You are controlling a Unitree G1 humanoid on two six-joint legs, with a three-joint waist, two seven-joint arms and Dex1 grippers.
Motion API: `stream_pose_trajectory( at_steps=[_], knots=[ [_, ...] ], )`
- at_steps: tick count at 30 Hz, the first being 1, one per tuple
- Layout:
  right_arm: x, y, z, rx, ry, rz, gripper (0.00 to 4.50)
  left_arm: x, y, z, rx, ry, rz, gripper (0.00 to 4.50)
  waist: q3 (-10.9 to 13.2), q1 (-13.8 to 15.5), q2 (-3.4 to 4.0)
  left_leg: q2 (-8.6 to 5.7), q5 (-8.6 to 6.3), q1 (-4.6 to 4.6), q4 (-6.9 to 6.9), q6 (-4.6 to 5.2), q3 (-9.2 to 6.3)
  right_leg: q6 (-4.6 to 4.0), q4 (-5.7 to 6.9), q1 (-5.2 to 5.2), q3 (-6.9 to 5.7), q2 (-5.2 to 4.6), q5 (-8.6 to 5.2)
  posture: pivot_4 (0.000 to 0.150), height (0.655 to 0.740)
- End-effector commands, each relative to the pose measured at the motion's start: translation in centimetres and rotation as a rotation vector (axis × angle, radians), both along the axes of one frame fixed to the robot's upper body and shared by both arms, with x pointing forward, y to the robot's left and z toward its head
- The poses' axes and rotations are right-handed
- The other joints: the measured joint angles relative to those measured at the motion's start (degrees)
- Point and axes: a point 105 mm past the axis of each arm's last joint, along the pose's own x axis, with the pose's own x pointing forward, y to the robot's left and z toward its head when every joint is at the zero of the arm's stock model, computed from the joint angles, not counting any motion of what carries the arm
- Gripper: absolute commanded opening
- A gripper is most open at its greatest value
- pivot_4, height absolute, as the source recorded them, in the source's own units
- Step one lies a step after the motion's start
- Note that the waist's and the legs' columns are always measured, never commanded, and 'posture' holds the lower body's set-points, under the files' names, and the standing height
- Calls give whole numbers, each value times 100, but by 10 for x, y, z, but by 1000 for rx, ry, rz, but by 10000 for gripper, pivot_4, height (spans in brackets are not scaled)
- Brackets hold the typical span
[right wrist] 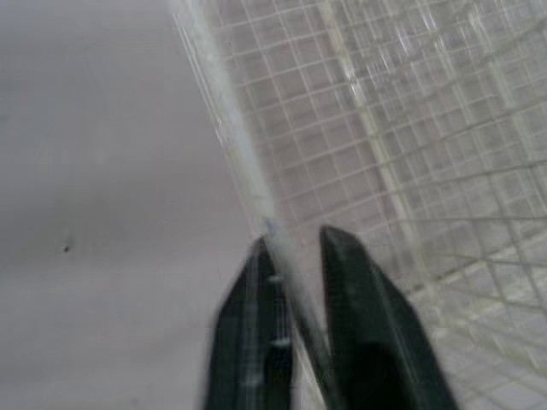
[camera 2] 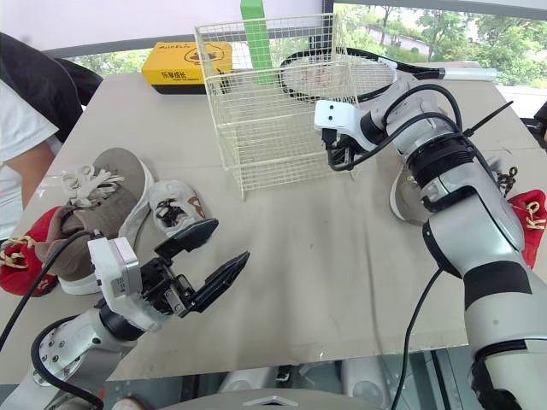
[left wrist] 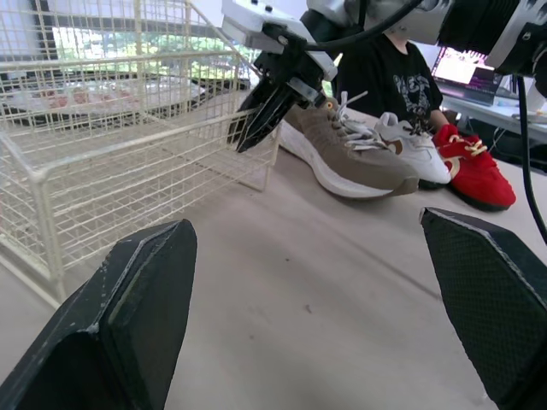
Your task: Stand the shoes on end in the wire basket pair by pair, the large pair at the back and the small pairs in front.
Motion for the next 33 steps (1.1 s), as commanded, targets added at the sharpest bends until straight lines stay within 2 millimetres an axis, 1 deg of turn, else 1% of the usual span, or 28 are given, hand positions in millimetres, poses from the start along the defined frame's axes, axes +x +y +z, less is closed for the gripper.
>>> stream_pose_trajectory(
  at_steps=[1, 3, 7, 9, 12, 15, 18, 20, 25, 29, 31, 33],
  knots=[
    [-8, 1, 18, 57, 11, 9, 307, -7, -4, 9, -1, -55, -8, 45000, 3, -3, 4, 0, 0, -1, 0, 0, -1, 0, 0, 0, 0, 0, 0, 1500, 7400],
    [-14, 0, 19, 65, 33, -2, 307, -7, -4, 6, -1, -49, -5, 45000, 4, 9, 7, 0, 0, -2, 0, 0, -1, 0, -1, -1, -1, -1, 0, 1500, 7400],
    [-38, -6, 17, 55, 58, -30, 307, -7, -5, 1, -7, -33, -12, 45000, 4, 68, 7, 0, -1, -13, -3, -1, -9, 0, -4, -8, -7, -1, 0, 1500, 7400],
    [-50, -5, 15, 81, 95, -76, 307, -7, -5, -2, -10, -22, -21, 45000, 4, 76, 8, 0, -2, -23, -3, -1, -10, 0, -4, -16, -8, -3, 0, 1500, 7400],
    [-64, -6, 6, 63, 82, -115, 307, -8, -5, -3, -17, -10, -24, 45000, 2, 67, 11, 1, -3, -28, -3, -2, -10, 0, -1, -24, -8, -3, 0, 1500, 7400],
    [-82, 0, 1, 94, 123, -149, 307, -10, -5, -6, -16, 1, -36, 45000, 2, 77, 11, 0, -3, -28, -2, -2, -10, 0, -1, -22, -12, -7, 0, 1500, 7400],
    [-95, 4, -5, 102, 119, -187, 307, -11, -4, -7, -15, 8, -35, 45000, -2, 73, 9, -2, -3, -28, 0, -2, -10, 0, 0, -20, -12, -8, 0, 1500, 7400],
    [-100, 3, -9, 95, 112, -215, 307, -12, -4, -8, -14, 14, -35, 45000, -2, 74, 9, -2, -3, -26, 2, -1, -10, 0, 0, -17, -12, -9, 0, 1500, 7400],
    [-102, -3, -12, 108, 91, -302, 307, -14, -1, -9, -13, 20, -23, 45000, -3, 82, 8, -4, -3, -26, 3, -1, -11, 0, -1, -14, -15, -11, 0, 1500, 7400],
    [-112, -2, -30, 101, 123, -311, 307, -15, 1, -10, -11, 25, -13, 45000, -11, 102, -2, -6, -4, -26, 4, -1, -19, 0, -3, -8, -25, -15, 0, 1500, 7400],
    [-113, -1, -35, 107, 136, -314, 307, -14, 2, -10, -10, 23, -7, 45000, -11, 97, -2, -11, -4, -23, 5, 0, -19, 1, -4, -4, -25, -18, 0, 1500, 7400],
    [-113, -5, -42, 95, 133, -320, 307, -14, 4, -10, -7, 21, -2, 45000, -18, 99, -7, -12, -4, -13, 6, 0, -22, 0, -4, 5, -27, -19, -1, 1500, 7400]
  ],
)
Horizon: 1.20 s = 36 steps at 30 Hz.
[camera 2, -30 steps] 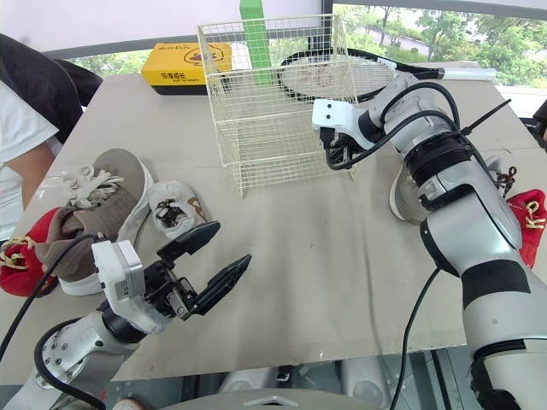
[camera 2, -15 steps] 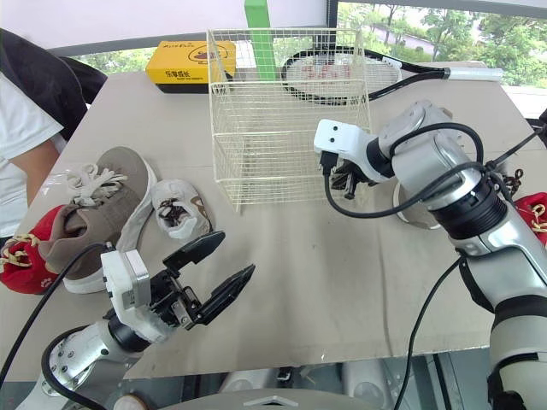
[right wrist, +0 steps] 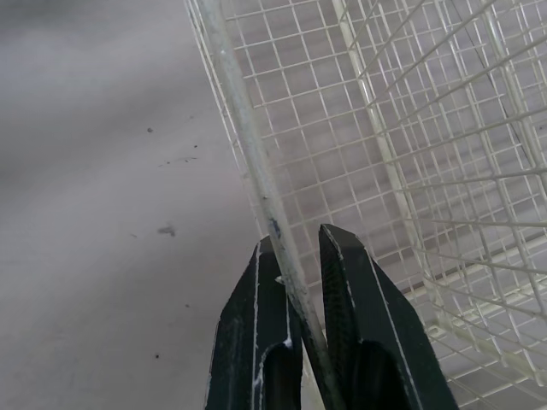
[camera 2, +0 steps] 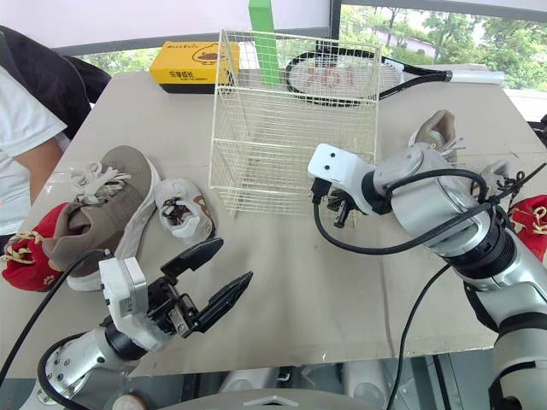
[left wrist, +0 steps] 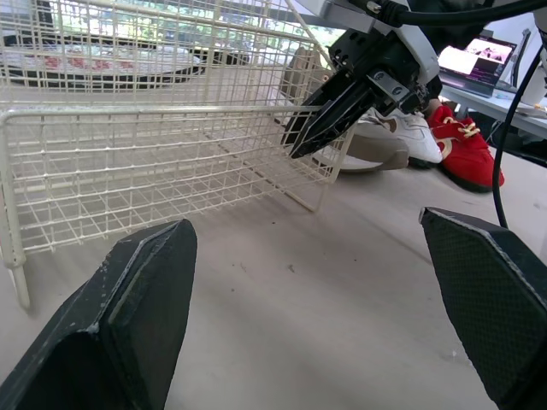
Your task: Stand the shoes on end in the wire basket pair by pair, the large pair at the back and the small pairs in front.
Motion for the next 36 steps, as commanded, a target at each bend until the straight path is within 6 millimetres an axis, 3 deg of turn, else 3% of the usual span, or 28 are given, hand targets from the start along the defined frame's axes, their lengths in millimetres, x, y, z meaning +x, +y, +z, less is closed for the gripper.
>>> stream_pose_trajectory(
  at_steps=[1, 11, 15, 16, 17, 22, 24, 25, 28, 32, 36],
  knots=[
    [-5, -9, -20, 1, 87, -24, 307, -1, 4, 8, -2, -40, 10, 45000, -10, 5, -4, 0, 0, 5, 1, 0, -4, 0, -1, 7, -5, 0, 0, 1500, 7400],
    [-2, -26, -30, -75, 36, 100, 307, 0, 8, 9, 16, -42, 8, 45000, -55, 103, -35, -10, 0, 16, 9, 1, -18, 0, -9, 25, -19, -6, -2, 1500, 7400],
    [-2, -20, -25, -39, 40, 160, 307, 1, 10, 9, 23, -43, 11, 45000, -75, 115, -56, -10, 0, 17, 10, 1, -19, 1, -9, 27, -20, -5, -3, 1500, 7400],
    [0, -18, -23, -10, 41, 155, 7366, 1, 12, 9, 23, -43, 15, 45000, -82, 110, -64, -10, 0, 18, 10, 1, -19, -1, -9, 27, -19, -5, -4, 1500, 7400],
    [3, -18, -21, 5, 27, 142, 10455, 1, 12, 9, 25, -42, 16, 45000, -84, 105, -67, -9, 0, 20, 10, 1, -19, -1, -9, 29, -19, -5, -4, 1500, 7400],
    [12, -16, -7, 85, -21, 75, 34333, 2, 16, 10, 32, -42, 29, 45000, -82, 10, -51, -4, 1, 23, 8, 1, -11, -4, -5, 27, -7, 0, -5, 1500, 7400],
    [11, -14, 2, 122, -40, 50, 42105, 4, 19, 10, 25, -39, 46, 45000, -76, -15, -40, -4, 1, 22, 7, 1, -12, -3, -5, 26, -7, 0, -5, 1500, 7400],
    [8, -14, 6, 142, -42, 49, 43659, 5, 21, 11, 24, -39, 55, 45000, -71, -21, -33, -4, 1, 21, 7, 1, -12, -3, -5, 25, -7, -1, -4, 1500, 7400],
    [0, -14, 11, 176, -24, 47, 43659, 9, 26, 10, 9, -29, 88, 45000, -64, -13, -22, -5, 0, 12, 7, 2, -13, 2, -6, 19, -7, -2, -1, 1500, 7400],
    [-4, -22, 0, 129, -3, -17, 43659, 16, 25, 9, 35, -37, 79, 45000, -63, -22, -19, -5, 0, 11, 2, 2, -15, 3, -7, 17, -9, -2, -1, 1500, 7400],
    [-7, -33, -8, 69, -15, -63, 31728, 19, 26, 8, 35, -39, 70, 45000, -58, 10, -11, -6, 0, 10, 2, 2, -16, 2, -7, 17, -11, -4, -2, 1500, 7400]
  ],
)
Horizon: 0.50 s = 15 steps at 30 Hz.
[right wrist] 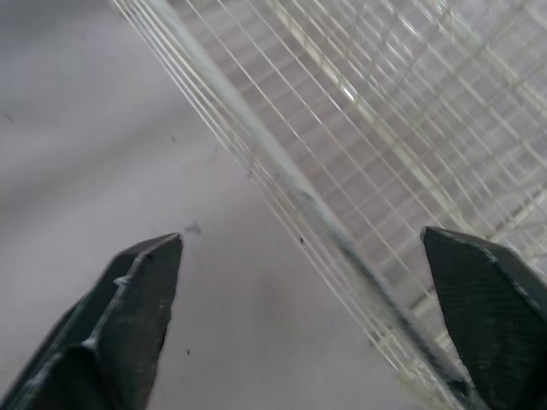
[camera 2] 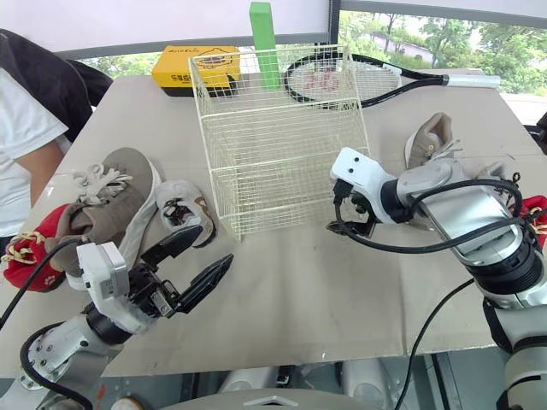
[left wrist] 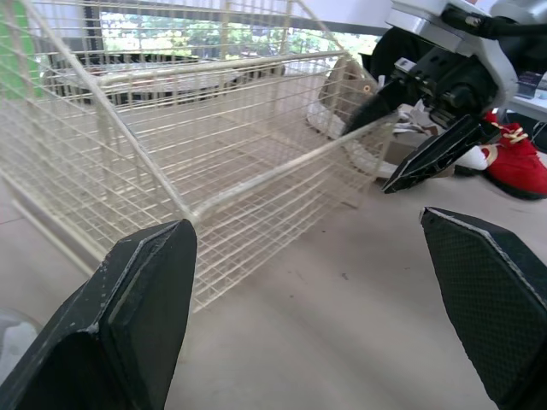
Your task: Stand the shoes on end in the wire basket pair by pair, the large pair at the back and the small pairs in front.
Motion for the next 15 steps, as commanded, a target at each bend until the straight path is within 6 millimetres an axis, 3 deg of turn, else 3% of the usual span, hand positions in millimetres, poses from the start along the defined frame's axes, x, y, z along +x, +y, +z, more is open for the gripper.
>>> stream_pose_trajectory(
  at_steps=[1, 6, 8, 13, 15],
  knots=[
    [-2, -10, -2, -47, -32, -56, 26696, 0, 1, 0, 9, -11, -6, 45000, 0, 4, 0, 0, 0, 0, 0, 0, 0, 0, -1, 0, 0, 0, 0, 1500, 7400],
    [-1, -14, -1, -41, -53, -97, 4923, -1, 2, -2, 8, -7, -17, 45000, 0, 3, -1, 0, 0, -1, -1, 0, -1, 1, -3, 0, -1, 0, 0, 1500, 7400],
    [-4, -14, 0, -37, -47, -102, 451, -1, 2, -3, 8, -3, -23, 45000, 2, 4, 3, 2, 0, -1, 0, -1, -7, 0, -1, 1, -7, 1, 0, 1500, 7400],
    [-7, -8, -2, -28, -29, -122, 451, -3, 3, -5, 8, 3, -28, 45000, 0, 32, 2, -1, -3, -1, 3, 5, -3, -7, -3, 4, -4, -1, -4, 1500, 7400],
    [-11, 4, 0, 17, -43, -53, 451, -4, 3, -6, 6, 5, -28, 45000, 0, 30, 2, -1, -1, -1, 3, 2, -4, -4, -4, 4, -4, -1, -3, 1500, 7400]
  ],
)
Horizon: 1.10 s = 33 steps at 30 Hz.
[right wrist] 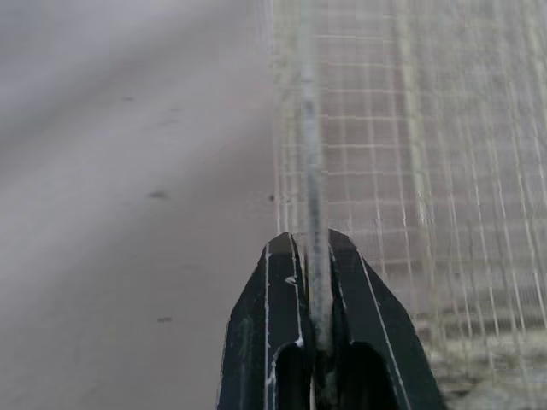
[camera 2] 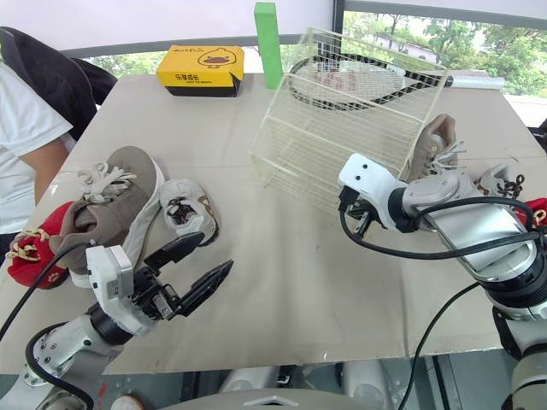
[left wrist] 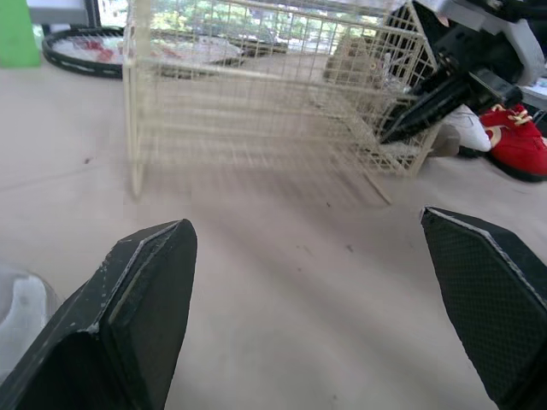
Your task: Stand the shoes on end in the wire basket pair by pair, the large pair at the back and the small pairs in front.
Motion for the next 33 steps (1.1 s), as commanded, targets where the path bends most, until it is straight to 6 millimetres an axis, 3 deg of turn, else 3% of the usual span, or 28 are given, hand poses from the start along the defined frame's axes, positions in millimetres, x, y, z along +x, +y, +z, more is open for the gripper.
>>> stream_pose_trajectory(
  at_steps=[1, 9, 13, 19, 27, 33],
  knots=[
    [-9, 13, 3, 44, -13, 94, 451, -3, -2, 5, -1, -33, -12, 45000, 0, -7, 0, 0, 0, 0, 0, 0, 0, 1, 0, -1, 0, 0, 1, 1500, 7400],
    [-13, 5, 0, 5, -61, 376, 451, -7, -1, 5, -1, -28, -12, 45000, 2, -70, 3, 1, 1, 1, -4, 0, 1, 7, -1, -1, -1, 2, 3, 1500, 7400],
    [-3, -1, -5, -39, -58, 384, 451, -11, 1, 6, 3, -25, 1, 45000, 2, -94, 3, 6, 0, 6, -4, 1, 5, 6, 0, 0, 3, 5, 2, 1500, 7400],
    [-7, 19, 1, 1, -92, 536, 451, -16, 3, 5, 6, -18, 17, 45000, 1, -125, 2, 13, -12, 13, -3, 21, 13, 1, 2, 2, 8, 7, -1, 1500, 7400],
    [9, 21, -1, -40, -112, 581, 451, -17, 2, 5, 12, -25, 15, 45000, 2, -230, 3, 22, -12, 18, -4, 19, 21, 2, 3, 1, 15, 14, 0, 1500, 7400],
    [7, 24, 2, -10, -123, 611, 451, -16, 2, 5, 14, -29, 19, 45000, 2, -229, 4, 22, -13, 19, -4, 19, 23, 2, 3, 1, 17, 14, 1, 1500, 7400]
  ],
)
